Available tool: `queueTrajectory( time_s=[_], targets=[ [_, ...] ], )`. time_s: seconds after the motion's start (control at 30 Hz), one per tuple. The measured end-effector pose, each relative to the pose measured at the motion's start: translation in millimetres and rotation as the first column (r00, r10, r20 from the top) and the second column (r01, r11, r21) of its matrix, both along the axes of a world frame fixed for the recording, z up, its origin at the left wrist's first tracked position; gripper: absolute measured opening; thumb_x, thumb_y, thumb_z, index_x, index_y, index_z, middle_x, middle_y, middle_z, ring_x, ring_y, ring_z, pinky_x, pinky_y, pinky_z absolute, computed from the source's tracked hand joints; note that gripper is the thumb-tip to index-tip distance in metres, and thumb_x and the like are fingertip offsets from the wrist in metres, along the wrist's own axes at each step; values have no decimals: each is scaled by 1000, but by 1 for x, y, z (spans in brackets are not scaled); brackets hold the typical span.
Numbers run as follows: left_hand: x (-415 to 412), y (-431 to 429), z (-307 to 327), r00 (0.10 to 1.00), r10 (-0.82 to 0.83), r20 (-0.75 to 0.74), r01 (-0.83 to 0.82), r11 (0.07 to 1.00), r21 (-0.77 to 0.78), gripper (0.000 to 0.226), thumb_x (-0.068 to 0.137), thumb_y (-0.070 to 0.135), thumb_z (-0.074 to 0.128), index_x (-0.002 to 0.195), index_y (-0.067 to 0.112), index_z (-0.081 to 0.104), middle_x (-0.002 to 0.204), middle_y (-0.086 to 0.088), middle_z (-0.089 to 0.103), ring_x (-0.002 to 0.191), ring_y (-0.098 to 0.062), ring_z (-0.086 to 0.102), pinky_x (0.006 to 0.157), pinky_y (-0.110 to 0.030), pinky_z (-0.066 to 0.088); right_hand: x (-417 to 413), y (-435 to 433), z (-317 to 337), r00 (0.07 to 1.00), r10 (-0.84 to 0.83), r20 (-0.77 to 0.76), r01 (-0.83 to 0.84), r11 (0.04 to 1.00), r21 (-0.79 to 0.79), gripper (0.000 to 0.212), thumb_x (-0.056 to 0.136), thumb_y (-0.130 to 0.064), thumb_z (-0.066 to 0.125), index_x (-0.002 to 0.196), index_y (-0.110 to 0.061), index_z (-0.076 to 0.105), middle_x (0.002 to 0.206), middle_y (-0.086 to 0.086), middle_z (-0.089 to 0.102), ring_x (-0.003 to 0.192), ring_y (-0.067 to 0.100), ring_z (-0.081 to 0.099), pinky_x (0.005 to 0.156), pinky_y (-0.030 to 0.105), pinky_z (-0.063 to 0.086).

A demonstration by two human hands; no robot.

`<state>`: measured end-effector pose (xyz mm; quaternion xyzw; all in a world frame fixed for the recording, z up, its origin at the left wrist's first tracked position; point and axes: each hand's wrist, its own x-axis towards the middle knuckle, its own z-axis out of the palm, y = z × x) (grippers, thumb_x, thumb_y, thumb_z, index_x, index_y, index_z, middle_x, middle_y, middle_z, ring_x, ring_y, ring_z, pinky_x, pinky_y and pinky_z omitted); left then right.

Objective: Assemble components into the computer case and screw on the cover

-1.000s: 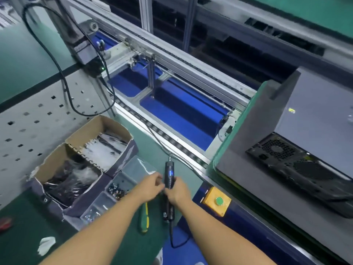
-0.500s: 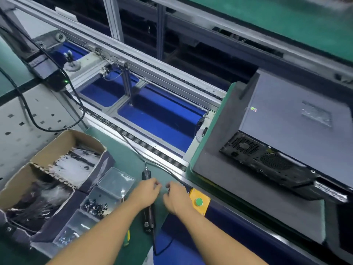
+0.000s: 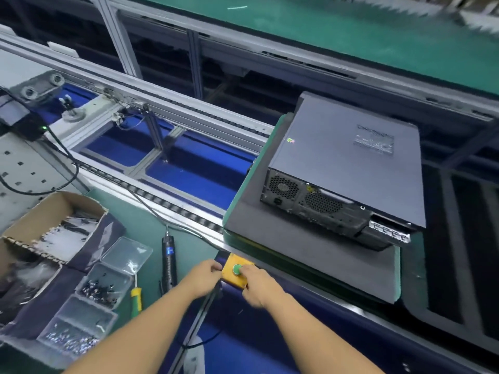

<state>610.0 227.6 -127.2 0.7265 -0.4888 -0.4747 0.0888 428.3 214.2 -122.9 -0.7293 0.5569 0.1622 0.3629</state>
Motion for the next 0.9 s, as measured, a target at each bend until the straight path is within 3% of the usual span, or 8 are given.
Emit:
queueTrajectory(
  time_s=[0.1,0.2,0.3,0.4,0.5,0.73,0.9],
  targets=[
    [-1,4,3,999,34,38,-34,999,14,28,96,15,54,123,10,61,122,-7,64,113,-20,58,96,-24,41,-7,-1,-4,989,135,-62,-139,988,-70,63,99,-18,50,158,-23,29,156,4,33,135,33,37,108,48,43],
    [-3,8,2,997,30,65,-31,999,17,31,97,16,53,127,10,60,125,-7,63,117,-21,57,101,-27,41,-8,-2,-6,968,225,-108,-235,967,-98,66,100,-22,52,159,-26,23,153,7,33,136,33,35,106,49,45],
    [-5,13,-1,995,67,73,-68,998,16,31,97,16,53,127,10,58,125,-7,63,117,-22,57,102,-29,42,-3,-2,-8,944,279,-176,-305,942,-141,62,102,-31,54,157,-27,25,147,10,44,132,34,43,99,48,44],
    [-4,17,-4,993,94,69,-96,995,38,30,97,18,52,125,12,57,124,-6,63,113,-21,57,102,-31,43,3,-3,-9,937,272,-220,-305,943,-135,61,102,-31,54,155,-27,25,129,11,63,115,34,61,80,42,42],
    [0,17,-4,991,96,91,-101,993,56,31,96,21,52,126,14,58,125,-5,62,115,-22,57,103,-33,43,7,-6,-5,921,291,-260,-336,930,-149,55,103,-34,54,152,-27,30,120,9,66,104,33,66,69,36,39],
    [6,6,-5,992,74,106,-84,992,92,34,96,22,51,129,15,56,128,-4,60,118,-22,55,104,-34,42,23,-25,7,905,259,-338,-269,963,18,45,99,-23,59,143,-27,50,134,5,59,118,29,61,77,37,40],
    [3,1,-2,992,66,112,-77,993,89,30,95,21,50,124,16,57,122,-5,63,109,-21,58,99,-34,45,32,-33,16,904,238,-354,-241,970,34,40,96,-22,62,136,-22,58,130,2,61,113,27,62,78,36,42]
  ],
)
